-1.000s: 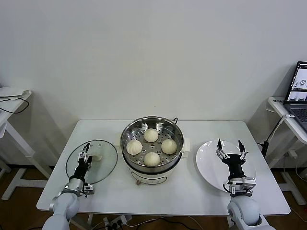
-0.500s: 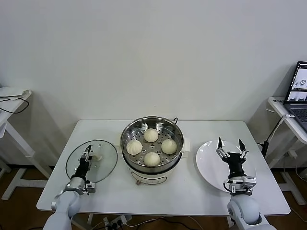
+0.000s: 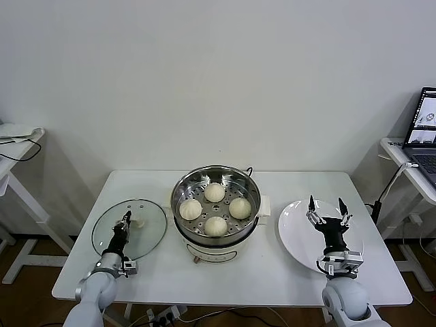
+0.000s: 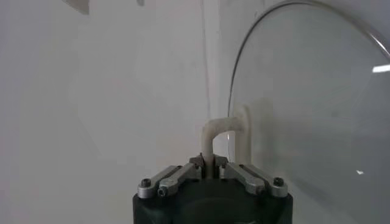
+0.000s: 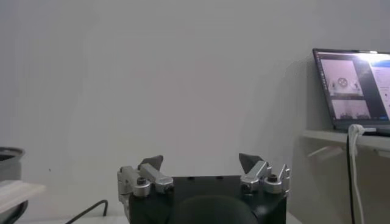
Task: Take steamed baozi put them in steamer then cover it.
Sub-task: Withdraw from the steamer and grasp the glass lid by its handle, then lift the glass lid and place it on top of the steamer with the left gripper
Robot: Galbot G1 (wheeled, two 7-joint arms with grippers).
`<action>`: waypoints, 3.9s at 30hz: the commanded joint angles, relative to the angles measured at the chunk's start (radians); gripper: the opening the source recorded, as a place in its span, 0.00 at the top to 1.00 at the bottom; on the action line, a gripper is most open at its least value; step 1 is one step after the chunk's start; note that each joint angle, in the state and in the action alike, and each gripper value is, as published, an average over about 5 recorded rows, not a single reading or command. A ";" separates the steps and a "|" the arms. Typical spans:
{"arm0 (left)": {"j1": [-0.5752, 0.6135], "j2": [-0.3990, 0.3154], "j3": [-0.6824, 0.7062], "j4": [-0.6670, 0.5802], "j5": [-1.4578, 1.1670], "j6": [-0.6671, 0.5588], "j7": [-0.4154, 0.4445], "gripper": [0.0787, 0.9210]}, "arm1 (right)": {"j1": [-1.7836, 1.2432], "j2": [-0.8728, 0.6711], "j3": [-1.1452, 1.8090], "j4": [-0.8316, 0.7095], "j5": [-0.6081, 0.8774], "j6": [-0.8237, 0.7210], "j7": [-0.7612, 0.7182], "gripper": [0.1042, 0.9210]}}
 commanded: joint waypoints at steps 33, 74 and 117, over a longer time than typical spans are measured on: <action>-0.041 0.107 0.489 -0.913 -0.223 0.395 0.212 0.86 | -0.005 0.012 0.038 0.004 0.004 -0.009 -0.007 0.12; -0.205 -0.105 0.670 -0.549 0.122 0.585 0.519 0.86 | -0.012 0.072 0.079 -0.030 -0.030 -0.012 -0.032 0.12; -0.193 -0.113 0.652 -0.511 0.112 0.579 0.518 0.86 | 0.011 0.071 0.078 -0.050 -0.035 -0.006 -0.039 0.12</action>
